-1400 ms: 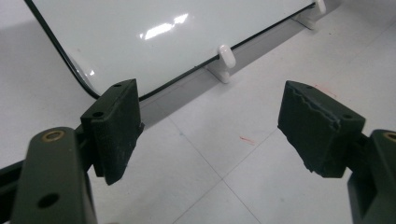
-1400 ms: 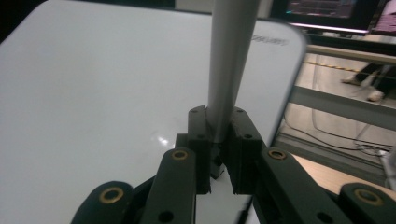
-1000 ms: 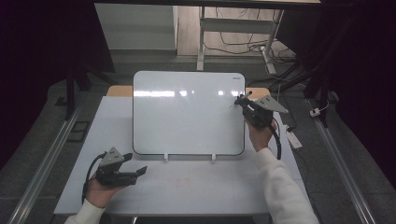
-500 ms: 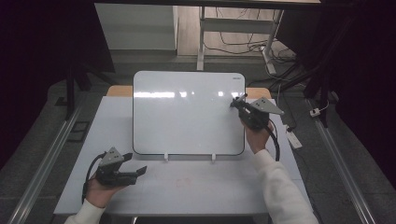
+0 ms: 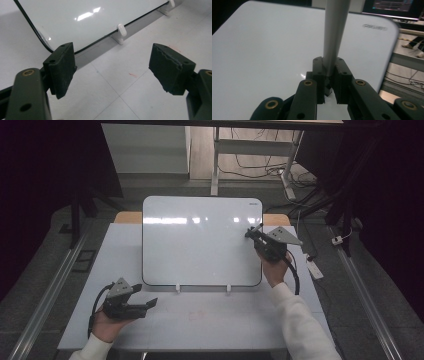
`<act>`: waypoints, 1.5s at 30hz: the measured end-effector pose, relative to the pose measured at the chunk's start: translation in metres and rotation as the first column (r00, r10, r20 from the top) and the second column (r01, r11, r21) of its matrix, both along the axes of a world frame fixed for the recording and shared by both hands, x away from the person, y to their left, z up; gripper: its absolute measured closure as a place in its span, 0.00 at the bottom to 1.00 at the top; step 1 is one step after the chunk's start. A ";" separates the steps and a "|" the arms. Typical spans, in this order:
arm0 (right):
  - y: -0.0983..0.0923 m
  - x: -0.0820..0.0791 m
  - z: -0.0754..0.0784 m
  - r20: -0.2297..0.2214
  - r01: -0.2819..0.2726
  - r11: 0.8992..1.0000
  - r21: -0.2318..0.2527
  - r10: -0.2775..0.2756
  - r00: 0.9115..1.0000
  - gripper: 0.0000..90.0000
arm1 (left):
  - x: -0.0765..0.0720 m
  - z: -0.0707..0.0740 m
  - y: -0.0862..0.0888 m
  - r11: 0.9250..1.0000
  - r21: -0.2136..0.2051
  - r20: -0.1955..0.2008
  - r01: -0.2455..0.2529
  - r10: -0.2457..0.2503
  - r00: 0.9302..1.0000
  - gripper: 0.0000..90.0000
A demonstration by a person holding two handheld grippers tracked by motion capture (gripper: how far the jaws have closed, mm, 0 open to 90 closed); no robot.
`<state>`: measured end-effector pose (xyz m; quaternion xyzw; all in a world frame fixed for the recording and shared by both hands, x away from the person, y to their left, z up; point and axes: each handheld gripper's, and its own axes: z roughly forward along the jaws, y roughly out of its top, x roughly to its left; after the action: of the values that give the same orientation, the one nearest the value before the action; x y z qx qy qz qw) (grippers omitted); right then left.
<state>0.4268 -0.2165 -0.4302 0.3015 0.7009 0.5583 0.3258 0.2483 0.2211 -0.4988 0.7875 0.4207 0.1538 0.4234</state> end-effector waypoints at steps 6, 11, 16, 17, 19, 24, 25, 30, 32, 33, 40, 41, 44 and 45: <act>-0.003 0.001 0.003 0.000 0.014 1.000 0.002 -0.014 1.000 0.90 | -0.001 0.000 0.000 1.000 -0.001 0.001 -0.001 0.001 1.000 0.24; -0.005 -0.003 0.003 -0.017 -0.003 1.000 -0.001 0.003 1.000 0.90 | 0.001 0.000 0.001 1.000 -0.002 -0.002 -0.001 0.001 1.000 0.24; -0.009 -0.019 0.011 -0.027 -0.048 0.998 0.030 0.049 0.998 0.90 | 0.001 0.000 0.001 1.000 -0.002 -0.002 -0.001 0.001 1.000 0.24; -0.010 -0.023 0.012 -0.029 -0.054 0.998 0.034 0.055 0.998 0.90 | 0.001 0.000 0.001 1.000 -0.002 -0.002 -0.001 0.001 1.000 0.24; -0.014 -0.030 0.016 -0.042 -0.060 0.998 0.034 0.061 0.997 0.90 | 0.000 0.000 0.001 1.000 -0.001 0.000 -0.002 0.002 1.000 0.24; -0.023 -0.050 0.016 -0.169 -0.105 0.994 0.015 0.107 0.980 0.89 | -0.001 0.001 0.001 1.000 -0.005 0.003 -0.001 0.001 1.000 0.24; -0.025 -0.054 0.014 -0.205 -0.112 0.994 0.005 0.110 0.973 0.89 | -0.001 0.001 0.001 1.000 -0.006 0.003 0.000 0.000 1.000 0.24; -0.028 -0.070 -0.007 -0.345 -0.125 0.991 -0.056 0.099 0.933 0.89 | -0.001 0.001 0.001 1.000 -0.010 0.003 -0.001 0.001 1.000 0.24; -0.026 -0.072 -0.017 -0.398 -0.134 0.987 -0.091 0.087 0.913 0.89 | -0.001 0.001 0.001 1.000 -0.011 0.004 -0.001 0.001 1.000 0.24; -0.025 -0.073 -0.021 -0.419 -0.135 0.985 -0.107 0.078 0.905 0.89 | -0.001 0.001 0.001 1.000 -0.010 0.004 0.000 0.000 1.000 0.24; -0.015 -0.060 -0.037 -0.475 -0.130 0.976 -0.176 0.032 0.880 0.89 | 0.000 0.001 0.001 1.000 -0.006 0.002 -0.001 0.001 1.000 0.24; -0.013 -0.058 -0.037 -0.475 -0.126 0.977 -0.173 0.029 0.880 0.89 | 0.000 0.001 0.002 1.000 -0.007 0.002 -0.002 0.002 1.000 0.24; -0.009 -0.057 -0.037 -0.453 -0.088 0.979 -0.185 -0.006 0.891 0.88 | -0.001 0.001 0.002 1.000 -0.007 0.003 -0.001 0.001 1.000 0.24; -0.007 -0.057 -0.038 -0.437 -0.068 0.977 -0.202 -0.028 0.899 0.88 | -0.001 0.001 0.002 1.000 -0.006 0.003 -0.001 0.001 1.000 0.24</act>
<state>0.3699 -0.2237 -0.4680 0.3752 0.8147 0.4016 0.1847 0.2477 0.2229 -0.4977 0.7857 0.4209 0.1539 0.4265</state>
